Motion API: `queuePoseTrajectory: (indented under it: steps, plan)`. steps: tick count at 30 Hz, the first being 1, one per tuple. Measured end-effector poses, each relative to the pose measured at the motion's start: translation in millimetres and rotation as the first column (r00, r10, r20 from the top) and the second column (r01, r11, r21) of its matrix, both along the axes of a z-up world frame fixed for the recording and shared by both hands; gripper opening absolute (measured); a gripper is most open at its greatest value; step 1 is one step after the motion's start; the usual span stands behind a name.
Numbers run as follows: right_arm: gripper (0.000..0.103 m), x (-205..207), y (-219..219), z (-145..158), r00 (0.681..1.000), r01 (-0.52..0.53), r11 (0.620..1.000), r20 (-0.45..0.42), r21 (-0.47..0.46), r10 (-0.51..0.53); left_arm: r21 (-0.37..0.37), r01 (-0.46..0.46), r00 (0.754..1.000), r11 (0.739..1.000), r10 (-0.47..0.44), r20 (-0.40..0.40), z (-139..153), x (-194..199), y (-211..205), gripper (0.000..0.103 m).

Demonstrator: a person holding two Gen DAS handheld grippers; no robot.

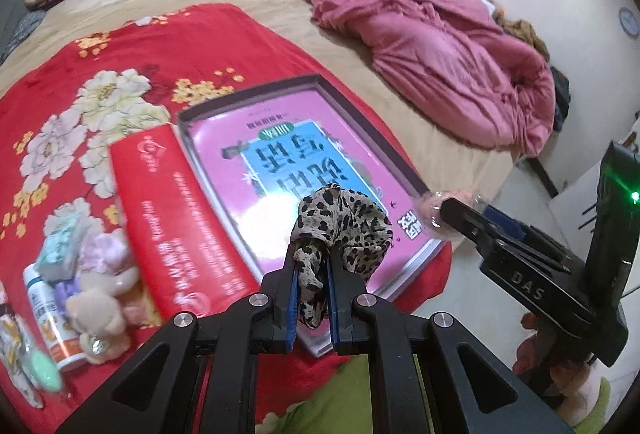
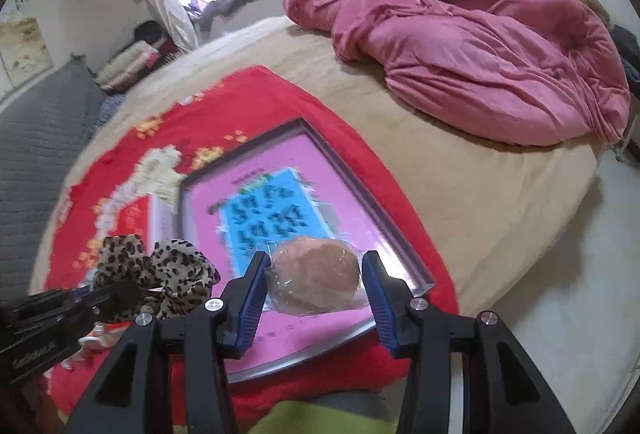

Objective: Organize soft objects
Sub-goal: 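Carry the scrunchie and peach ball with both grippers over the pink book tray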

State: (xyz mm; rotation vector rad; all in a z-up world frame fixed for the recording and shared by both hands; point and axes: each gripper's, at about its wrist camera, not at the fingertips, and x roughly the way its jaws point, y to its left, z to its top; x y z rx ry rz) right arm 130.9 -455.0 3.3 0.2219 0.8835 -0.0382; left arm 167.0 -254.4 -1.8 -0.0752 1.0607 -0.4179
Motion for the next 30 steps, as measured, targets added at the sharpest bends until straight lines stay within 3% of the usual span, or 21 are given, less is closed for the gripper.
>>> queuePoseTrajectory:
  steps: [15, 24, 30]
  plan:
    - [0.049, 27, -7, -45, 0.996, 0.008, 0.992, -0.087, -0.122, -0.018, 0.078, 0.032, 0.999, 0.996, -0.029, -0.04, -28, 18, -33, 0.012]
    - [0.05, 26, -9, -48, 0.997, 0.002, 0.991, -0.076, -0.136, -0.013, 0.087, 0.036, 0.998, 0.996, -0.031, -0.056, -36, 21, -37, 0.012]
    - [0.06, 22, -13, -45, 0.998, 0.014, 0.993, -0.059, -0.117, -0.021, 0.103, 0.056, 0.997, 0.993, -0.05, -0.059, -39, 21, -44, 0.012]
